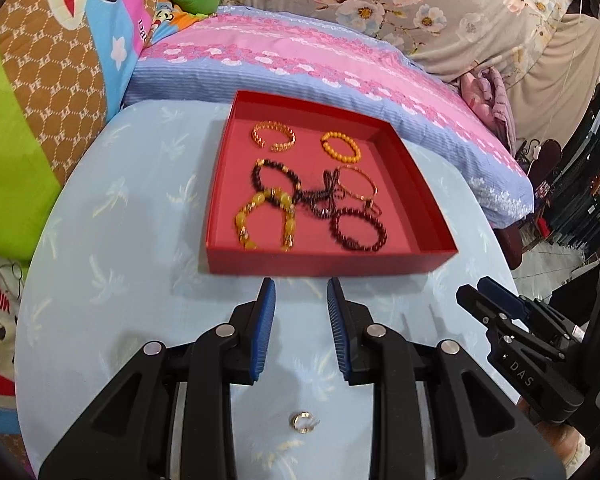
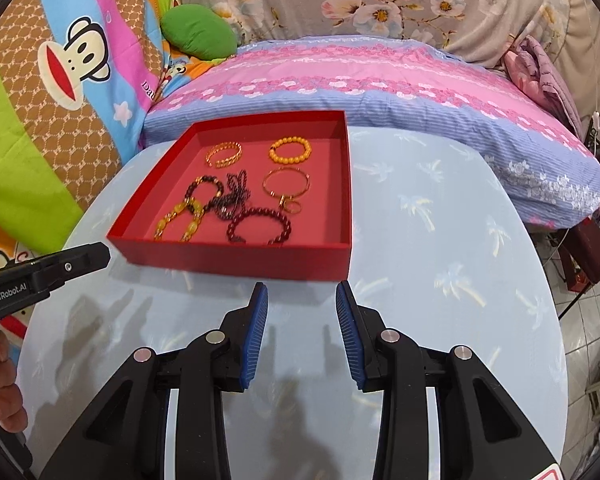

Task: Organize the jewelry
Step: 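Move both grippers back over the two gold hoop earrings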

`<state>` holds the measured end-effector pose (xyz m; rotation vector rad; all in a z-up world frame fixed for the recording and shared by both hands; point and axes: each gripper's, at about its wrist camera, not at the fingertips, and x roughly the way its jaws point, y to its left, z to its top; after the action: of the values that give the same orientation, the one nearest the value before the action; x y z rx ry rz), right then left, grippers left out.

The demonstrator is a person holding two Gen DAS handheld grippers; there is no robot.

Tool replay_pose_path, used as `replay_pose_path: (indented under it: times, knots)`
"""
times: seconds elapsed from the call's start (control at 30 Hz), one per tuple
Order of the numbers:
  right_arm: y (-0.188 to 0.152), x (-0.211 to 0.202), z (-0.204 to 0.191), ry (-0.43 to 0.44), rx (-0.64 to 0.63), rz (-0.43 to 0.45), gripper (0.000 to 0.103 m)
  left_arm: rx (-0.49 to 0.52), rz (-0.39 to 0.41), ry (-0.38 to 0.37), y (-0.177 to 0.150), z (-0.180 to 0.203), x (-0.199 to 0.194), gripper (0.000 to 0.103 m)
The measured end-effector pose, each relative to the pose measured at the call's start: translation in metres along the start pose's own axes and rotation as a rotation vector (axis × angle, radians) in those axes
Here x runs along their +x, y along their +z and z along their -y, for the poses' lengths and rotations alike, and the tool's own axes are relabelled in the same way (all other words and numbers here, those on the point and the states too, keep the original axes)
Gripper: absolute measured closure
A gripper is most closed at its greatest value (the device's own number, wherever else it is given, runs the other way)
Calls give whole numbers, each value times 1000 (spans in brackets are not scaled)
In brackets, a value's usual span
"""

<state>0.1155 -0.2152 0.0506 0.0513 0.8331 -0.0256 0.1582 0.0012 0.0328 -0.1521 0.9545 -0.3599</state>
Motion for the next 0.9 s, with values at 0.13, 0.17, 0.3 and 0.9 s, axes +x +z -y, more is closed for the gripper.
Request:
replay_pose_path:
  times: [0.13,0.17,0.3,0.9]
  knots:
    - [-16,-4,-4,4,-2,-19,68,3,-19,12,-19,1,-2,77]
    - [-19,-5,-5,5,-4,-22,68,5,-23,14,-23,1,-2,77]
    - [-31,-9,-9,10,-6,-33,68,16,-43,19,-41,5,-3,77]
    - [-61,-20,-17,22,-14,-61,68,54,-80,22,-79,19,-8,77]
